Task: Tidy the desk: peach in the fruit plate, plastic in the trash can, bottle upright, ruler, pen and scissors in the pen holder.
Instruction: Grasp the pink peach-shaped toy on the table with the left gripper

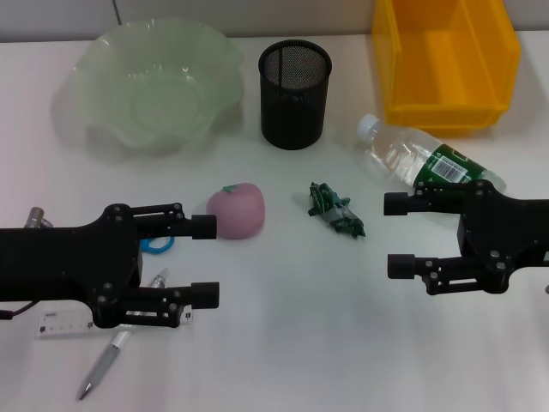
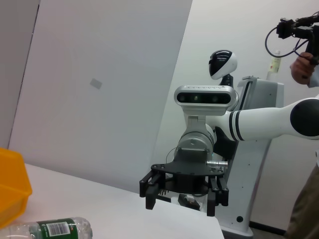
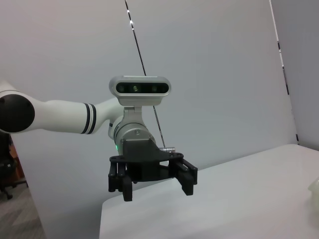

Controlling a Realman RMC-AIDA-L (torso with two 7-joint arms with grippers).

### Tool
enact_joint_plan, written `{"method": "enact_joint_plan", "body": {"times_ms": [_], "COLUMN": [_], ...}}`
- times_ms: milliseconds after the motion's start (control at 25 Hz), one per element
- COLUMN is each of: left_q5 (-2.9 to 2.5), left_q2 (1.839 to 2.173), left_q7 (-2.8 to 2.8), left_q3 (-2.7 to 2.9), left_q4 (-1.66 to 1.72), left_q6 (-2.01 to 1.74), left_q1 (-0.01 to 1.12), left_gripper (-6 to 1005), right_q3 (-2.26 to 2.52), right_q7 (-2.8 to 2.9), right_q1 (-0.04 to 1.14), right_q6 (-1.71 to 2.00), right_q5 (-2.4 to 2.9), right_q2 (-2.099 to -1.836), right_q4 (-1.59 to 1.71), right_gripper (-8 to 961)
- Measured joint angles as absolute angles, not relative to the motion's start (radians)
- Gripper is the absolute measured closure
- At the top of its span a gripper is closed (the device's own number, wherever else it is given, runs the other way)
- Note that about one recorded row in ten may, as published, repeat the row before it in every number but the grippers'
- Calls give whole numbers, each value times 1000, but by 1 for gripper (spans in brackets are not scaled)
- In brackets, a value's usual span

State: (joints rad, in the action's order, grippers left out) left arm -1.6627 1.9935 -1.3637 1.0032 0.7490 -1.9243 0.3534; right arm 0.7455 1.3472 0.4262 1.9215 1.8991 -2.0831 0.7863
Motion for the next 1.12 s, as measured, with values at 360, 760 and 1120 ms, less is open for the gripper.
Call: {"method": "enact_joint_plan", "body": {"times_ms": [360,760,1120], "left_q5": [-1662,-1717,-1766], "left_q2": [1999,2063,2070], "left_q7": [-1363,-1405,-1408], "left_q3": [994,990,1165], "left_q4": [749,751,710], "left_q6": [-1918,-1651,-1339], "left_q1": [356,447,532], "left_gripper": [225,232,238], "right_q3": [740,733,679], "right_q7": [1310,1187,1082], "right_q1": [431,389,256], "right_q6": [1923,1921,1905], "right_q5": [1898,1897,1896], "right_q2": [-2083,-2080,-2079], "right_q4": [753,615,517], "right_gripper": [179,179,179]}}
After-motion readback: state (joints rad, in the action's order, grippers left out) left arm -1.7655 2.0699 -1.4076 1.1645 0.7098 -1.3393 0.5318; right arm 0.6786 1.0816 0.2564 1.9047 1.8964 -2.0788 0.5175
